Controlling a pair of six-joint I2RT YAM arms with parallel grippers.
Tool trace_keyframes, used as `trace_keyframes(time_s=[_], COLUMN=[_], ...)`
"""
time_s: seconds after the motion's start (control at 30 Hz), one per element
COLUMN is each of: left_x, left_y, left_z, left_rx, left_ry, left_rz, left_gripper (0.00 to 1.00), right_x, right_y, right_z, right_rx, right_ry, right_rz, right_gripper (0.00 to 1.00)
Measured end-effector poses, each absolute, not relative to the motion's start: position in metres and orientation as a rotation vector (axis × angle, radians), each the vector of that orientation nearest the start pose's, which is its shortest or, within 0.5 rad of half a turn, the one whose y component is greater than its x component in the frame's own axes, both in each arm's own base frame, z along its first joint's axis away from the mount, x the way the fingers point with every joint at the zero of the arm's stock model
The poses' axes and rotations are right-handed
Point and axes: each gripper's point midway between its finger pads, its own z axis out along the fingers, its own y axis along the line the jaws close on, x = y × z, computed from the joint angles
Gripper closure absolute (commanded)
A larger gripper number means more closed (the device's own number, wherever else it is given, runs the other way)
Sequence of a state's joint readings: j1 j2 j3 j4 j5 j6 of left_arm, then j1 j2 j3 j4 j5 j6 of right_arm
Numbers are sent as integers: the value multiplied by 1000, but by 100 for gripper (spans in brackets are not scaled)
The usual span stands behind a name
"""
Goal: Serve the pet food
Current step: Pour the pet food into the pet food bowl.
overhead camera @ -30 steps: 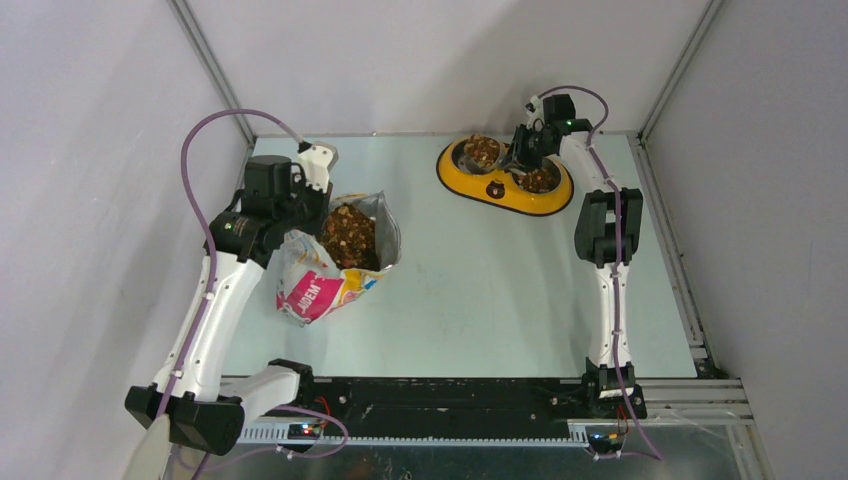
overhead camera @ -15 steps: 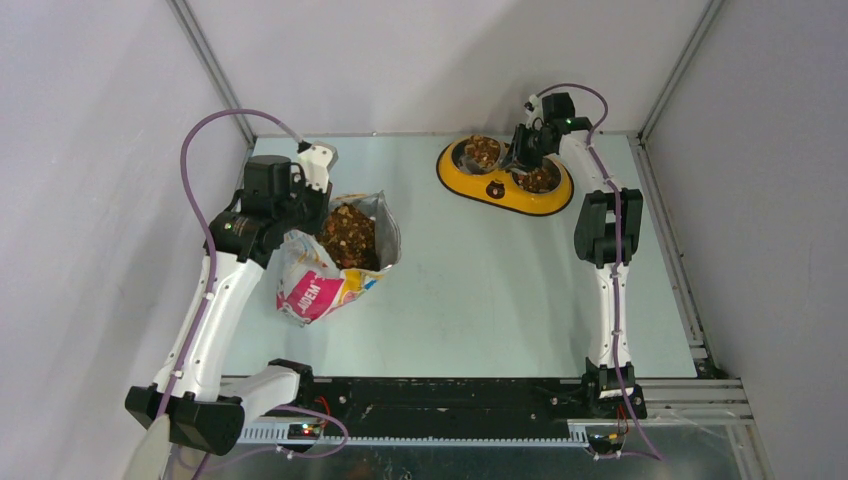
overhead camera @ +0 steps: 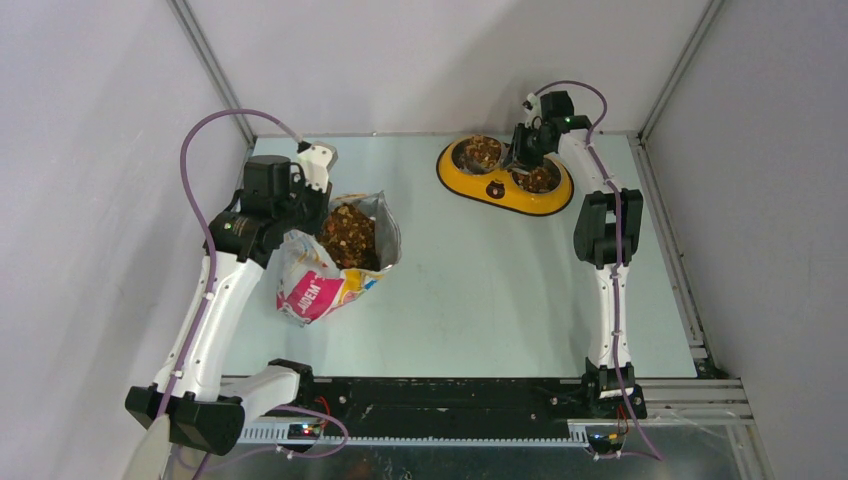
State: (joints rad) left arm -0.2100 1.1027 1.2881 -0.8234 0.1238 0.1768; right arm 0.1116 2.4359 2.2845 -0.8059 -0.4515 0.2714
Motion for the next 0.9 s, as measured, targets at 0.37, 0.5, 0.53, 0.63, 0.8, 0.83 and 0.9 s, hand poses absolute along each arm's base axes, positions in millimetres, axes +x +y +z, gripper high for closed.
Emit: trace_keyframes(time_s=[0.37, 0.5, 0.53, 0.63, 0.8, 0.83, 0.9], left_x=[296, 296, 296, 296, 296, 296, 296], left_y=[-78, -78, -78, -78, -78, -78, -79], left_z=[272, 272, 272, 272, 272, 272, 272], left_rx=[492, 491, 491, 491, 493, 493, 493], left_ry=[2152, 2152, 2152, 2152, 2152, 2152, 2152], left_rz=[-159, -158, -159, -159, -162, -163, -164], left_gripper=[100, 100, 100, 100, 100, 100, 100], right_x=[555, 555, 555, 555, 554, 554, 553], right_y=[147, 146, 145, 146, 145, 145, 146], right_z=[101, 102, 102, 104, 105, 105, 106], right_rx=[-3, -10, -13, -26, -44, -49, -61], right_ry=[2541, 2543, 2544, 2543, 2543, 2543, 2544], right_rz=[681, 671, 666, 653, 623, 617, 604], right_gripper=[100, 100, 100, 100, 100, 100, 100])
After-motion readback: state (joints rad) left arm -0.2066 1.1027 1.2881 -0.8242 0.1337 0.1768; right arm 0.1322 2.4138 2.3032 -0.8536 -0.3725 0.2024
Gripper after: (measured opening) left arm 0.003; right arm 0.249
